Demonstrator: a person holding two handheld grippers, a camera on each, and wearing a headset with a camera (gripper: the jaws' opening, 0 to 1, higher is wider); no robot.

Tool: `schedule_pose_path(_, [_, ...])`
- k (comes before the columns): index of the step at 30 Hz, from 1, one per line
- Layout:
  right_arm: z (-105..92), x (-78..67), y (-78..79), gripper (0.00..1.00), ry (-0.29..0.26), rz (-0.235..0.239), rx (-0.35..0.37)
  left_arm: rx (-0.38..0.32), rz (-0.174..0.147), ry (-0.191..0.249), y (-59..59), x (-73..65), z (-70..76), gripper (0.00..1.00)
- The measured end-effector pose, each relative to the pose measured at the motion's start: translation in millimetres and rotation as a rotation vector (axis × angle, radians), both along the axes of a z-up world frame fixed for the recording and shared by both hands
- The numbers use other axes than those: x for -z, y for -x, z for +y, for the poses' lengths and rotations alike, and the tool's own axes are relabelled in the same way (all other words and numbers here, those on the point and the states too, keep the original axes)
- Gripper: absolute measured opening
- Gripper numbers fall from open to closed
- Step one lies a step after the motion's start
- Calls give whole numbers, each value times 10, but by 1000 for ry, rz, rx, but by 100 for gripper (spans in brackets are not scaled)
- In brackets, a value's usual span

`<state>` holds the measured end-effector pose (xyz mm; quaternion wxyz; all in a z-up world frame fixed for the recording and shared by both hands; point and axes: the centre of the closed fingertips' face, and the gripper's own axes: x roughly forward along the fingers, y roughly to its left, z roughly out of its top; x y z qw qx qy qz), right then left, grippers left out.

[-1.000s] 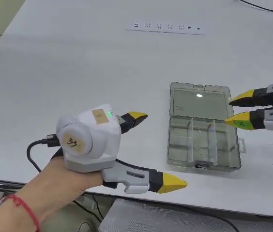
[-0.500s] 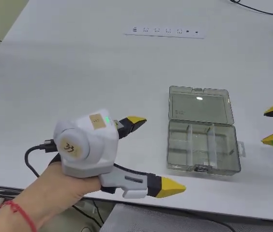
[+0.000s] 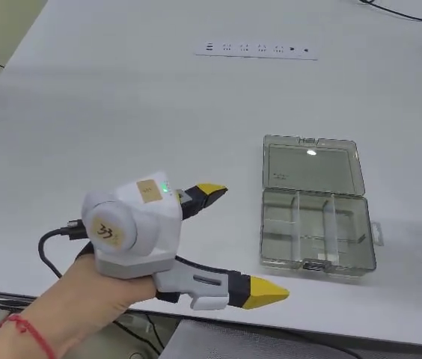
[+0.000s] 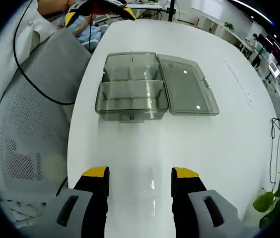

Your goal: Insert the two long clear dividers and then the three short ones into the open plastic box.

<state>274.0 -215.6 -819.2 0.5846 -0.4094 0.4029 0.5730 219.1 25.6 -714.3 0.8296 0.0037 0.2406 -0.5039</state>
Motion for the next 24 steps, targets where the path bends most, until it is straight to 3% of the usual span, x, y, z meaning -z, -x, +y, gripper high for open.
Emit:
schedule_pose_path(8, [-119,210,58,46,99,8,-81,-6,9,1,-9,17,5,98])
schedule_pose_path(16, [-143,309,97,43,138,22,-120,-7,15,-3,-17,39,15,98])
schedule_pose_path(24, [-161,313,47,36,154,-2,-134,-12,20,-2,-30,49,26,98])
